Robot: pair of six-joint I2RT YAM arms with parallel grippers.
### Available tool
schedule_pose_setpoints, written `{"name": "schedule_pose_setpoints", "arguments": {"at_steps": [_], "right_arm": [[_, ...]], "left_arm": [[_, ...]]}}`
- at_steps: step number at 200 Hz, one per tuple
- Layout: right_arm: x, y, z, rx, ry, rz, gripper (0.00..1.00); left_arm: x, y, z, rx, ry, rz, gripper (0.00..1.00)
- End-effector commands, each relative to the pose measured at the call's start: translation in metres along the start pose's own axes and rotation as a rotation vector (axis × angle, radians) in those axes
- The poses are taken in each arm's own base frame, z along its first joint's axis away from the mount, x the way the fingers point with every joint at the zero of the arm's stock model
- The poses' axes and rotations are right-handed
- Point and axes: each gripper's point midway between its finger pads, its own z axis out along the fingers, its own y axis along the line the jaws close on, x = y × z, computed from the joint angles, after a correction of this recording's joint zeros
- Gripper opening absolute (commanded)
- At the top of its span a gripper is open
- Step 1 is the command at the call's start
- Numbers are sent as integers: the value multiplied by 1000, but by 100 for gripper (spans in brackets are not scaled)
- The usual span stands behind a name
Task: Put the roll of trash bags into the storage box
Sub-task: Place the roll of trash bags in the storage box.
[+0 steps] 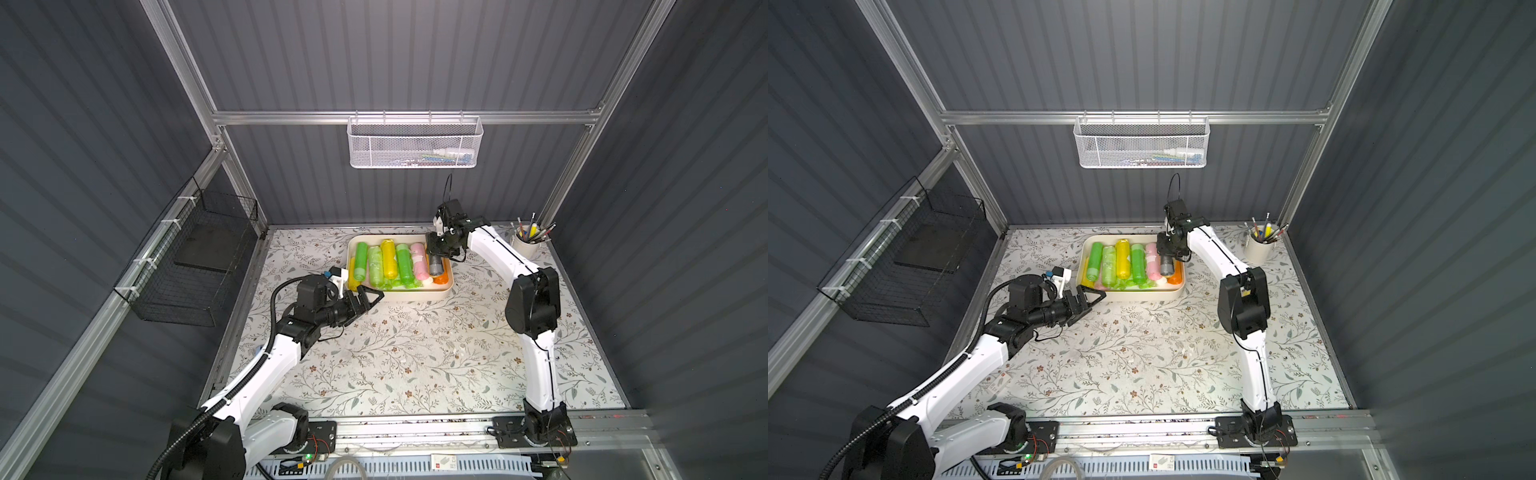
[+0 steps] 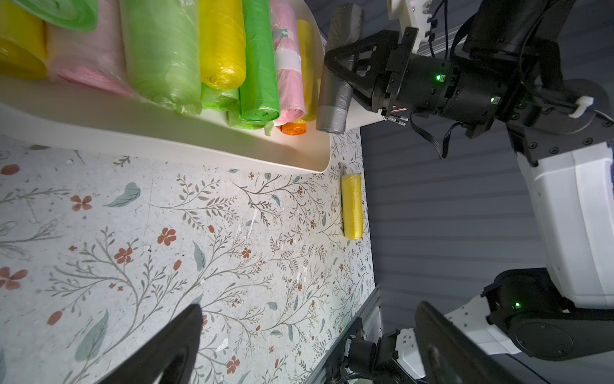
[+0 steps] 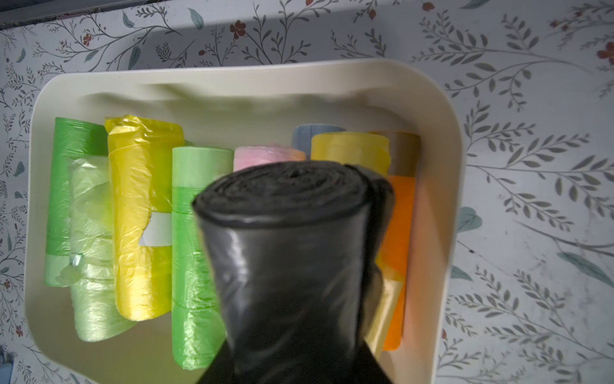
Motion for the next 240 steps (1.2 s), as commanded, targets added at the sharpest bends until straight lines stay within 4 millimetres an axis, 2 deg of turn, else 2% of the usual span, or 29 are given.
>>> {"name": "schedule_pose_setpoints", "arguments": {"at_steps": [1, 19, 33, 47, 57, 68, 90, 106, 125, 142, 160, 178, 214, 240], "right_arm": [[-6, 10, 3, -33, -6, -17, 33], [-9, 14, 7, -55, -2, -28, 35], [-11, 16, 8, -66, -2, -27, 50], [-13, 17, 6, -65, -10, -23, 51], [-16, 18, 1, -65, -24, -22, 57], [-21, 19, -9, -62, -46, -23, 68], [-29, 21, -39, -50, -97, -37, 69], [-32, 18, -66, -19, -134, -51, 76], [-25, 9, -97, 38, -160, -76, 83], [-8, -7, -125, 113, -170, -97, 92], [19, -33, -156, 215, -188, -100, 98], [52, -59, -180, 276, -191, -68, 99], [135, -127, -176, 332, -110, 122, 99], [174, -160, -173, 399, -93, 221, 99]], "left_arm": [[-3, -9, -2, 13, 1, 10, 100], [-3, -9, -2, 12, 0, 9, 100], [-3, -8, -2, 11, 2, 8, 100], [-3, -8, -2, 12, -1, 9, 100], [-3, -8, -2, 10, -3, 9, 100], [-3, -8, -2, 11, -4, 10, 100], [-3, -11, -4, 12, 2, 33, 100], [-2, -10, -6, -4, 0, 51, 100], [-3, -11, -11, -13, -19, 77, 100], [-2, -16, -14, -9, -29, 112, 100], [0, -19, -14, -13, -39, 138, 100], [4, -22, -8, -14, -27, 158, 100], [14, -38, 11, 23, 36, 223, 100], [21, -52, 26, 67, 51, 235, 100]]}}
